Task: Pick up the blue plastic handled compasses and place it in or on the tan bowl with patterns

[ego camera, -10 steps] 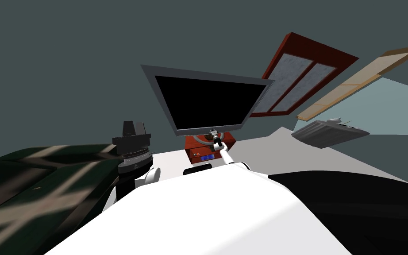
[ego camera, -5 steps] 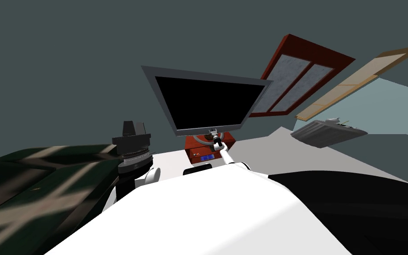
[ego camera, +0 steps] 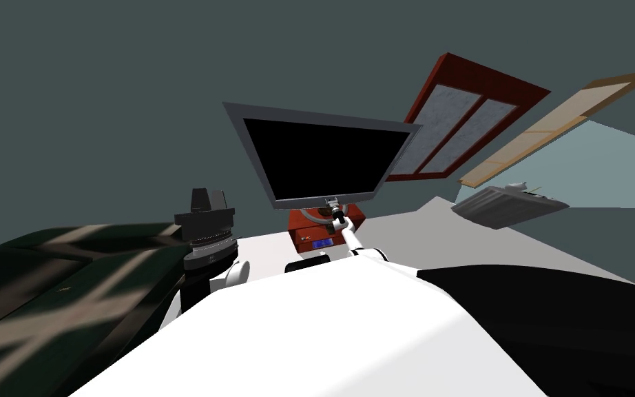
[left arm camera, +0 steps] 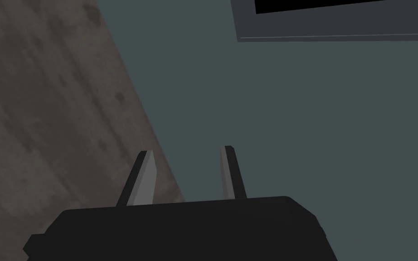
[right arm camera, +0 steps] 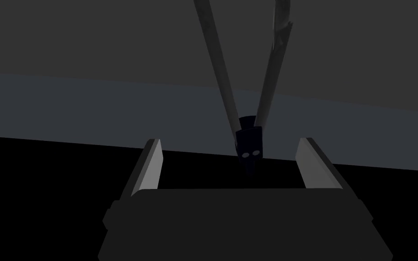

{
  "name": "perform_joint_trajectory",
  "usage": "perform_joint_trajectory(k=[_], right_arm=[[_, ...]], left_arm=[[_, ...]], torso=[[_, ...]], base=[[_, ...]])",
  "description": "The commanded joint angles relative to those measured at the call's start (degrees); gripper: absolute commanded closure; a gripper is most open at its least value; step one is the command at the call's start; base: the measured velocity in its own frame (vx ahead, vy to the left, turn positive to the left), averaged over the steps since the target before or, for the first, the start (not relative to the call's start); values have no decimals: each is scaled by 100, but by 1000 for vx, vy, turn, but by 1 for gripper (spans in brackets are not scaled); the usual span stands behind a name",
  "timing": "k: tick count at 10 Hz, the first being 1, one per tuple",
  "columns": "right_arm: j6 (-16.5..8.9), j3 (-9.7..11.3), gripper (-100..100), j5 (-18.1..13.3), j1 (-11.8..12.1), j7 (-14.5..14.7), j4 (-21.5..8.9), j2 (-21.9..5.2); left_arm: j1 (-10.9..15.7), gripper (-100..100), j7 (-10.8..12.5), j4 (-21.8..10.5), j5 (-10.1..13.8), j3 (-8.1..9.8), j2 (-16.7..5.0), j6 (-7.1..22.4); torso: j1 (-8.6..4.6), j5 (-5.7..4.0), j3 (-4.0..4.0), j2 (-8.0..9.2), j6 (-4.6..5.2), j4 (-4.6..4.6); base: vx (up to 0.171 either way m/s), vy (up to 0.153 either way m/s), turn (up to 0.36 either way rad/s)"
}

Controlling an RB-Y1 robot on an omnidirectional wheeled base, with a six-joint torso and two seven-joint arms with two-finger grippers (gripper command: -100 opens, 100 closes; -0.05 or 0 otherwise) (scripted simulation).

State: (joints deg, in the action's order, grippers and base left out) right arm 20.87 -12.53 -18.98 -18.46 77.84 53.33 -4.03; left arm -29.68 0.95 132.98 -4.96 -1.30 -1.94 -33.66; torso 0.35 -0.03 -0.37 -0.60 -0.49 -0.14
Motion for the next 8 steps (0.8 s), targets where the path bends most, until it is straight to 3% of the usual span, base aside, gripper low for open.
perform_joint_trajectory(k=[1,2,3,5,8], right_arm=[[-66,-51,-100,-233,-43,-165,39,7],[-132,-150,-100,-431,-148,-368,43,12],[-132,-150,-100,-484,-148,-368,43,12],[-265,-347,-100,-874,-359,-746,51,22],[-331,-445,-100,-1235,-465,-975,56,27]], left_arm=[[0,0,0,0,0,0,0,0],[0,0,0,0,0,0,0,0],[0,0,0,0,0,0,0,0],[0,0,0,0,0,0,0,0],[0,0,0,0,0,0,0,0]], torso=[[0,0,0,0,0,0],[-2,0,-1,-2,1,-1],[-3,-1,-2,-4,0,-1],[-4,-1,-3,-5,1,-1],[-3,-1,-2,-4,1,-1]], base=[[-46,7,-1],[-40,1,-1],[-35,0,1],[-50,2,-1],[-41,2,-1]])
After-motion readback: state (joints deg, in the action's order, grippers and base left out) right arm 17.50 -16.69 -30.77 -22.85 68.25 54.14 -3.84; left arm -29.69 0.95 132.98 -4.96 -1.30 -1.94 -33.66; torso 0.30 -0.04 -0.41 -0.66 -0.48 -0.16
